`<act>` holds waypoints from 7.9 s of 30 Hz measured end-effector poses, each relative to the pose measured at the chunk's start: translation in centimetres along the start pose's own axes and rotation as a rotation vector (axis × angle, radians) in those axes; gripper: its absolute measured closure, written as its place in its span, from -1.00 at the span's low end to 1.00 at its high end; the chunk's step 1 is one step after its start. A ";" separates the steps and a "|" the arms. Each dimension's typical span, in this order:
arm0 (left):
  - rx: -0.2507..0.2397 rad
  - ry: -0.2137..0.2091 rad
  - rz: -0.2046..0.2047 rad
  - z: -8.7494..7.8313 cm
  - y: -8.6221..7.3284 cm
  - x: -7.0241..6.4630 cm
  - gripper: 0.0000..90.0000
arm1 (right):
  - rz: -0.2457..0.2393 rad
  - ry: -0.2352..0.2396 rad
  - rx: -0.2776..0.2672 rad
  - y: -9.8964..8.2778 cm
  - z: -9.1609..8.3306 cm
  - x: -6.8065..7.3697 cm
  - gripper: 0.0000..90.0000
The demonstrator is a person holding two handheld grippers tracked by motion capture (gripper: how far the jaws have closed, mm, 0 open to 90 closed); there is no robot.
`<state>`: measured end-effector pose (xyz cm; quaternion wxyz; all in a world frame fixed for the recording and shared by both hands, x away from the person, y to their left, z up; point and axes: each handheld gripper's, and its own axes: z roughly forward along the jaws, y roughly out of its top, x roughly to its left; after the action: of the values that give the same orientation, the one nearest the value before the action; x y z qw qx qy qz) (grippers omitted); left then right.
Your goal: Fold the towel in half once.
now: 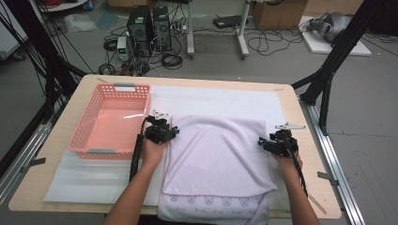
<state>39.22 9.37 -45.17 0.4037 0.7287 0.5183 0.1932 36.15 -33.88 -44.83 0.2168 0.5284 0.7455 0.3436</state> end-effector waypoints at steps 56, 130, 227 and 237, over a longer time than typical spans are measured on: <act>-0.138 -0.027 -0.112 -0.3 3.9 -0.6 0.89 | -0.006 0.054 -0.114 3.0 -0.7 -0.5 0.89; 0.014 -0.172 0.174 -7.1 -5.9 -2.7 0.69 | -0.090 0.063 -0.056 -5.7 -5.8 3.5 0.84; 0.016 -0.383 0.128 -15.3 -10.3 -4.0 0.47 | -0.159 0.192 -0.034 -11.3 -16.5 7.1 0.63; -0.090 -0.367 0.085 -14.6 -7.7 -3.4 0.14 | -0.055 0.094 -0.052 -9.9 -13.6 4.8 0.44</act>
<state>23.05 12.96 -41.97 0.5149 0.7543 0.3956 0.0970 18.86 -35.26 -42.85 0.2044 0.4851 0.7600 0.3811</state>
